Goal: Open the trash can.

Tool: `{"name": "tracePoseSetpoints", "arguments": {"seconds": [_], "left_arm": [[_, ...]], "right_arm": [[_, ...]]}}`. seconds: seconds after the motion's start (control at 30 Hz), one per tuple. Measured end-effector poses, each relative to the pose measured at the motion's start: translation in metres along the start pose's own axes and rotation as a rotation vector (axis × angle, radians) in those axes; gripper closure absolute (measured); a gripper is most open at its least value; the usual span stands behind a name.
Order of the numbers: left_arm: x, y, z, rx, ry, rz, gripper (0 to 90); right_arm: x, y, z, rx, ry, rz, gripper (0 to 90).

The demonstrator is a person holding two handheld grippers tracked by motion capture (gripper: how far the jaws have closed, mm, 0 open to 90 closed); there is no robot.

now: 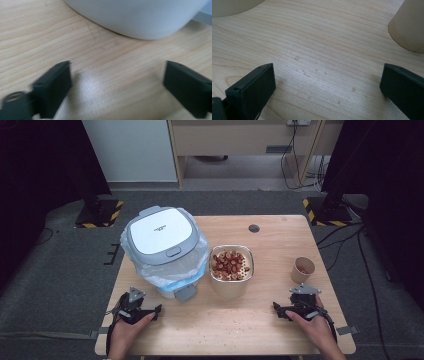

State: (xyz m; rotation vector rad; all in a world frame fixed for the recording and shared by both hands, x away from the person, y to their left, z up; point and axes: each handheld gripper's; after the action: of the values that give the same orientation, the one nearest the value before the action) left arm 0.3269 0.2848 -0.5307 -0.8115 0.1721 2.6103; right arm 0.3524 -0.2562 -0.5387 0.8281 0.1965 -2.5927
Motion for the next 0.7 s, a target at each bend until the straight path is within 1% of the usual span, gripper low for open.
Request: {"name": "tracePoseSetpoints", "arguments": {"seconds": [0.07,0.1,0.17,0.2,0.23,0.3,0.33,0.37,0.4,0.43,0.47,0.53,0.6,0.63,0.7], "left_arm": [[0.000,0.003,0.005,-0.001,0.000,-0.018,15.8],[0.001,0.005,0.009,-0.003,0.006,-0.018,17.3],[0.001,0.010,0.017,-0.002,0.035,-0.022,19.3],[0.001,0.010,0.017,-0.002,0.035,-0.022,21.0],[0.002,0.015,0.025,0.010,0.060,-0.021,23.8],[0.003,0.020,0.030,0.011,0.075,-0.027,26.5],[0.003,0.023,0.033,0.015,0.079,-0.036,29.6],[0.003,0.023,0.033,0.015,0.079,-0.036,33.7],[0.002,0.028,0.036,0.017,0.084,-0.056,36.1],[0.002,0.028,0.036,0.017,0.084,-0.056,37.9],[0.002,0.034,0.041,0.025,0.105,-0.074,44.4],[0.001,0.036,0.044,0.036,0.119,-0.083,49.0],[-0.001,0.042,0.047,0.047,0.139,-0.095,56.1],[-0.001,0.044,0.048,0.052,0.147,-0.104,58.3],[-0.004,0.049,0.050,0.071,0.162,-0.119,65.3]], "right_arm": [[0.000,0.001,0.000,-0.001,0.005,0.007,0.6],[0.000,0.002,0.000,-0.002,0.005,0.014,0.6],[0.000,0.003,0.000,-0.006,0.000,0.009,0.6],[0.000,0.003,0.000,-0.006,0.000,0.009,0.6],[0.001,0.005,0.001,-0.005,0.004,0.016,0.6],[0.002,0.006,0.002,-0.007,0.002,0.011,0.7],[0.003,0.007,0.002,-0.011,0.000,0.016,0.7],[0.003,0.008,0.002,-0.011,0.001,0.020,0.7],[0.003,0.008,0.002,-0.011,0.000,0.021,0.7],[0.003,0.008,0.002,-0.011,0.000,0.021,0.7],[0.003,0.008,0.002,-0.011,-0.001,0.021,0.7],[0.003,0.008,0.002,-0.012,-0.003,0.021,0.7],[0.003,0.008,0.003,-0.011,-0.004,0.019,0.7],[0.003,0.008,0.003,-0.012,-0.004,0.020,0.7],[0.003,0.008,0.003,-0.012,-0.004,0.019,0.7]]}}
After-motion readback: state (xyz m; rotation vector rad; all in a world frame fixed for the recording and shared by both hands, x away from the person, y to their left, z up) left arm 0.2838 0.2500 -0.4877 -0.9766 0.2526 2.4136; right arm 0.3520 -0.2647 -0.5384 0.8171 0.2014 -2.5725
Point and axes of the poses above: each handheld gripper's, and its own axes: z roughly backward along the jaws, x roughly out of its underside, y roughly to its right, and after that the axes turned 9 degrees about -y, right-handed
